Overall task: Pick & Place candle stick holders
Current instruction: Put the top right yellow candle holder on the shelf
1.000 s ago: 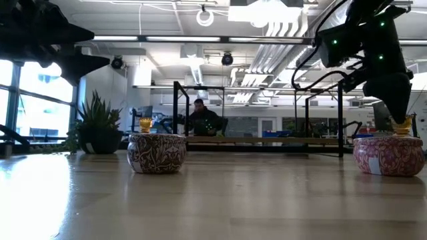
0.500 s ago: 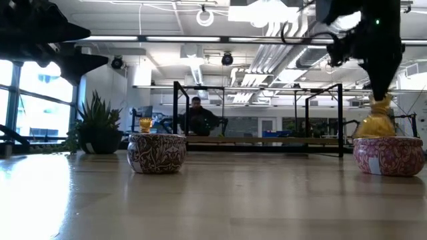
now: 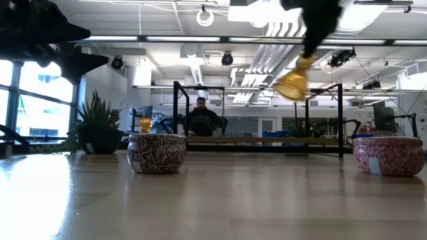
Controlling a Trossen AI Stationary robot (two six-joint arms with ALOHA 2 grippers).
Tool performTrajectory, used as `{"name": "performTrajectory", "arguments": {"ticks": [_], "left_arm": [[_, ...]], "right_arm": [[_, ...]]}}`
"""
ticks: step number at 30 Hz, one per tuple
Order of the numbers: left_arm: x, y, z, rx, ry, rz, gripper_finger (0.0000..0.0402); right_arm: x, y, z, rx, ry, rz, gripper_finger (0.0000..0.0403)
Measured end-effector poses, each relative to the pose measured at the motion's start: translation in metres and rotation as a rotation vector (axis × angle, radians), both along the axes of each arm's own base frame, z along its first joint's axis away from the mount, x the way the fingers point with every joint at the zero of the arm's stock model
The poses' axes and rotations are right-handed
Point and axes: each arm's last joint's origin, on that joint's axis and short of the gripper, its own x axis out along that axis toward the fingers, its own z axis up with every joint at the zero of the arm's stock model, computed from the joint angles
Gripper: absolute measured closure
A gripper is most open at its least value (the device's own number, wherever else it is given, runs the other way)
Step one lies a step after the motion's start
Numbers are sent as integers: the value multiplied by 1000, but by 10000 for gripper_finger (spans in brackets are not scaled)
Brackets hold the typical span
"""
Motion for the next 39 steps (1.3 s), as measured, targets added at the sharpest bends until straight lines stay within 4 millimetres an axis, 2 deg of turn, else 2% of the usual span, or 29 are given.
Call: {"name": "performTrajectory", "arguments": {"ticks": [4,7,11,17,22,25,28,32,39], "left_arm": [[0,0,0,-1,-1,0,80],[0,0,0,-4,-1,-1,80],[0,-1,0,-4,-1,-28,80],[0,-1,0,-3,1,-32,80],[0,-1,-1,-1,8,-33,80],[0,-1,-1,0,13,-33,80],[0,-1,-1,7,15,-32,80],[0,-1,-2,12,16,-27,80],[0,-1,-2,13,20,-26,80]], "right_arm": [[30,-15,15,-64,4,26,395],[39,-24,27,-91,25,32,395],[35,-40,46,-132,58,-19,395],[21,-84,75,-125,-6,-108,395],[7,-125,84,-115,-57,-221,395],[7,-145,79,-122,-66,-270,395],[18,-163,67,-97,-62,-249,395],[38,-183,38,-22,-17,-208,395],[58,-212,-10,32,119,-230,395]]}}
